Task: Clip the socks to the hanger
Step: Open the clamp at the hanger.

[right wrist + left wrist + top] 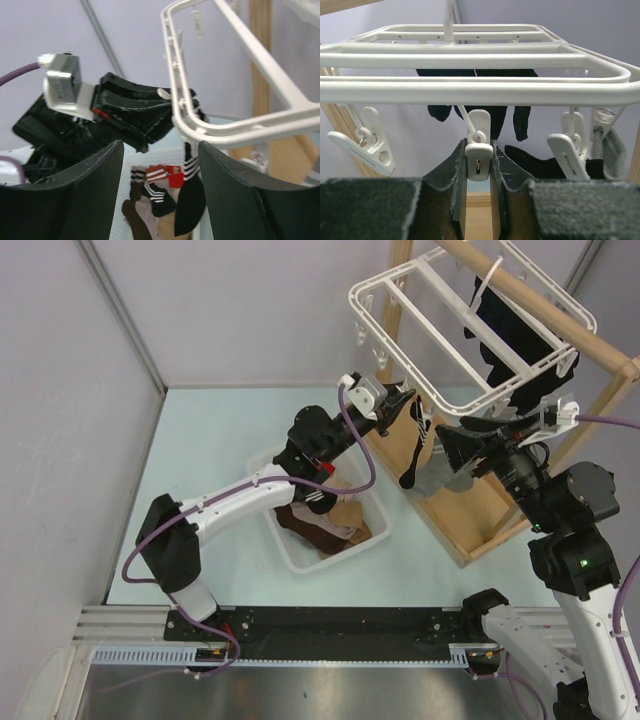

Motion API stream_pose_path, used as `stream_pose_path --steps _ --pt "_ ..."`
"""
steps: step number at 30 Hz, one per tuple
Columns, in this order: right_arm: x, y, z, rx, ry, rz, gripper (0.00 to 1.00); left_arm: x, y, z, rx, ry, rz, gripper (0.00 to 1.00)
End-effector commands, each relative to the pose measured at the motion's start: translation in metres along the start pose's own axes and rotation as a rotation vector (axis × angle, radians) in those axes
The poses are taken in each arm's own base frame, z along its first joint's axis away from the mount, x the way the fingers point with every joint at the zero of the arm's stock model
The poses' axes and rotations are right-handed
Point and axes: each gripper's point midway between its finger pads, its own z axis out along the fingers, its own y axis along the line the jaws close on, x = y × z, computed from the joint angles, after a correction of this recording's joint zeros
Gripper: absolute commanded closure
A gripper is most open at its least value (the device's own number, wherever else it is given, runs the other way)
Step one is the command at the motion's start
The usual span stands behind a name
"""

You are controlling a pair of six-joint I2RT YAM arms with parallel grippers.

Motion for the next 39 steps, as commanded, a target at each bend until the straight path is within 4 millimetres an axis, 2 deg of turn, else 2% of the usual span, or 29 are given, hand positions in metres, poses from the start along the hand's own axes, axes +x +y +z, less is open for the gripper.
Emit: stream_pose_path --steps 1,4,9,19,24,28,33,39 --pt "-0.017 0.039 0.000 -0.201 -0.041 0.016 0.34 -0.028 -0.010 -0.007 0.028 -0.029 0.016 1.00" --pt "-0.006 0.042 0.006 -0.234 0.003 0.026 0.34 -0.026 -0.013 -0.008 0.027 -0.027 0.022 0.98" --pt "-0.003 0.047 0.016 -0.262 0.015 0.069 0.35 -0.028 -0.019 -0.006 0.040 -0.032 0.019 0.94" --pt "0.009 0.025 0.038 -0.159 0.042 0.114 0.36 -0.019 -0.020 -0.003 0.033 -0.024 0.030 0.81" --pt "0.006 0.015 0.042 -0.104 0.018 0.133 0.37 -0.012 -0.018 -0.002 0.018 -0.029 0.029 0.77" --pt "0.003 0.012 0.043 -0.081 0.002 0.142 0.37 -0.008 -0.018 0.000 0.009 -0.034 0.026 0.68" --pt "0.000 0.010 0.041 -0.071 -0.008 0.137 0.37 -0.008 -0.014 0.002 -0.017 -0.051 0.029 0.62" --pt "-0.002 0.010 0.038 -0.068 -0.013 0.134 0.37 -0.007 -0.016 0.007 -0.007 -0.065 0.022 0.62"
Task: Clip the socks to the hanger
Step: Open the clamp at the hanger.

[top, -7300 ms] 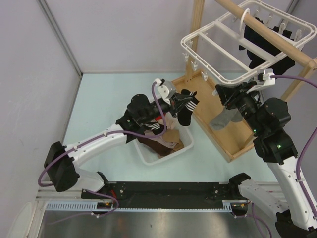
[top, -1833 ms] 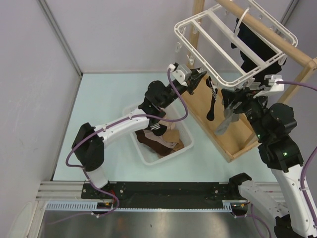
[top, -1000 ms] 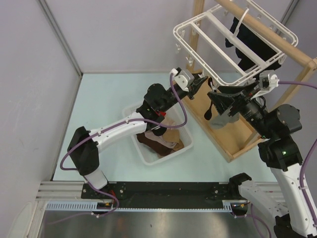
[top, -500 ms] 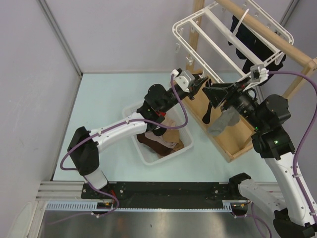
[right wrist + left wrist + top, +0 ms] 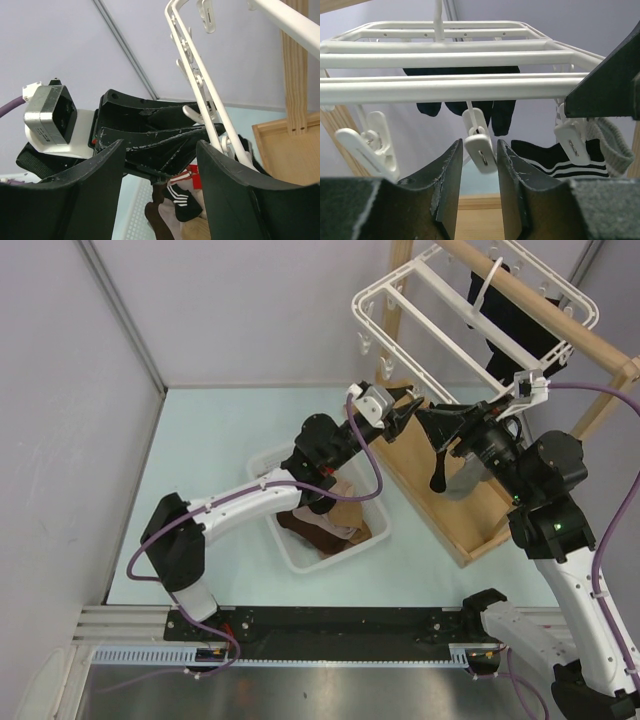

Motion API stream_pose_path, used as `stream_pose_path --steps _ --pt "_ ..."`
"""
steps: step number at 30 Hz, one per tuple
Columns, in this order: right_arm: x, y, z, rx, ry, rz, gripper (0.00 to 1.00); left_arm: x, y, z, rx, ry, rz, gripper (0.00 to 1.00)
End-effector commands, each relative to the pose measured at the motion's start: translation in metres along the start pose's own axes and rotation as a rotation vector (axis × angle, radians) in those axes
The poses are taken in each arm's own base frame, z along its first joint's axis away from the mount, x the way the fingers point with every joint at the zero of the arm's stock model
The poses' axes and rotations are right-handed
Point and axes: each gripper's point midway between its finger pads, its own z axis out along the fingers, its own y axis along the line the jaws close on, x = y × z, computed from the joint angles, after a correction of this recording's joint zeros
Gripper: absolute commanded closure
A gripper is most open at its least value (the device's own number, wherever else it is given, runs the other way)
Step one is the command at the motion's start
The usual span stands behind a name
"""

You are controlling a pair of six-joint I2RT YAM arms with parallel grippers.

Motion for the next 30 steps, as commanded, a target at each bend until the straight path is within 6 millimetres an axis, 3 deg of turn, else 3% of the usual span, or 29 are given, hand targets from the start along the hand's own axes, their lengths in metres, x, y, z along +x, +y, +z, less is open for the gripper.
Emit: stream_pose_path --steps 1,6,17,24,30 --pt "-0.017 0.004 -0.004 -0.002 -0.059 -0.010 0.37 -0.008 -0.001 0.006 -0.003 -0.049 0.009 0.62" --pt "-0.017 0.005 -0.005 -0.004 -0.060 -0.010 0.37 0.001 -0.003 0.008 0.000 -0.042 -0.002 0.59" --pt "-0.017 0.005 -0.005 -0.006 -0.058 -0.011 0.37 0.000 -0.002 0.013 -0.019 -0.078 -0.003 0.61" --pt "-0.017 0.007 -0.006 -0.013 -0.058 -0.013 0.36 0.003 -0.002 0.014 -0.018 -0.078 -0.011 0.79" --pt "-0.016 0.013 -0.004 -0.051 -0.050 -0.008 0.37 -0.008 0.001 0.008 -0.035 -0.104 -0.003 0.97"
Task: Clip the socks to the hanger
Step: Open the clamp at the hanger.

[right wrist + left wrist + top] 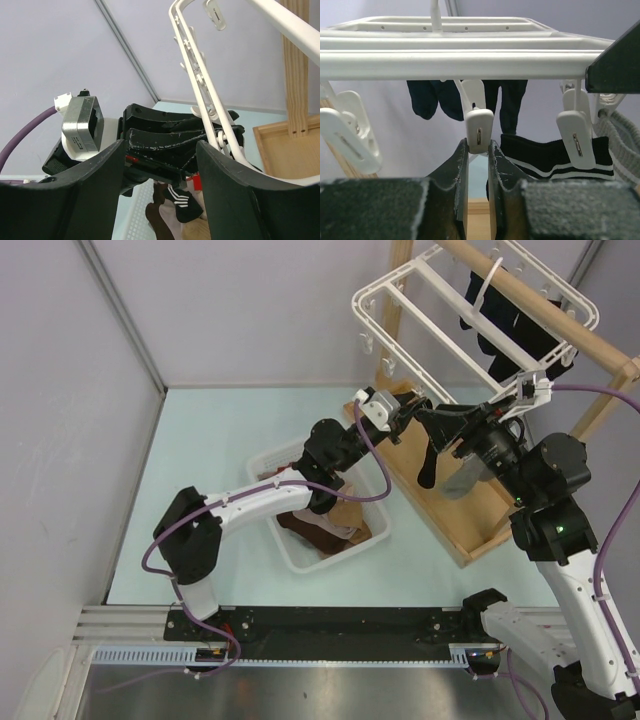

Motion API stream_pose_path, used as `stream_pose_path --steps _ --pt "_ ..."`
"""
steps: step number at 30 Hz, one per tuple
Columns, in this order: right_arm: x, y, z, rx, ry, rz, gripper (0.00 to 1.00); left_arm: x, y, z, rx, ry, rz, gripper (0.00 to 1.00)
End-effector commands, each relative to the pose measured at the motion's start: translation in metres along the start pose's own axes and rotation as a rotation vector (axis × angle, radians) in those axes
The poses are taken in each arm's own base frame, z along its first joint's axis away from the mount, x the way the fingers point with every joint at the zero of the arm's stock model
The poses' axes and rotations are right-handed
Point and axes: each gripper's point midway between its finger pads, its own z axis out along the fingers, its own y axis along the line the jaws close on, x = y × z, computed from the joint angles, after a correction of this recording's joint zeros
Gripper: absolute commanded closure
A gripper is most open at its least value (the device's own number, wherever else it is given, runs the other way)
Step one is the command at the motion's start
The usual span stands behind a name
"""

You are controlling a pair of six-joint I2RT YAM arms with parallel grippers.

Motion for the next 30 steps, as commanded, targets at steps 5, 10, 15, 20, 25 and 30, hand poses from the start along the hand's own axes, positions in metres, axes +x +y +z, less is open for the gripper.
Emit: stream_pose_path --steps 5,10,15,20,25,30 --pt "-0.007 0.018 0.001 -0.094 -0.009 0.002 0.37 -0.047 0.003 -0.006 -0.018 -0.089 0.017 1.00" --pt "0.000 0.027 0.002 -0.147 0.026 0.011 0.38 -0.045 0.001 -0.016 -0.006 -0.022 0.025 1.00" --pt "0.002 0.017 0.002 -0.093 0.030 0.026 0.37 -0.047 -0.006 -0.028 0.032 0.030 0.021 1.00" --pt "-0.002 -0.002 -0.001 0.017 -0.001 0.014 0.37 -0.053 -0.017 -0.035 0.098 0.065 0.029 1.00" --pt "-0.006 -0.013 -0.001 0.078 -0.027 0.013 0.37 -0.056 -0.031 -0.037 0.158 0.085 0.037 1.00" --pt "-0.003 -0.013 0.006 0.069 -0.020 0.042 0.37 -0.052 -0.039 -0.036 0.180 0.104 0.039 1.00"
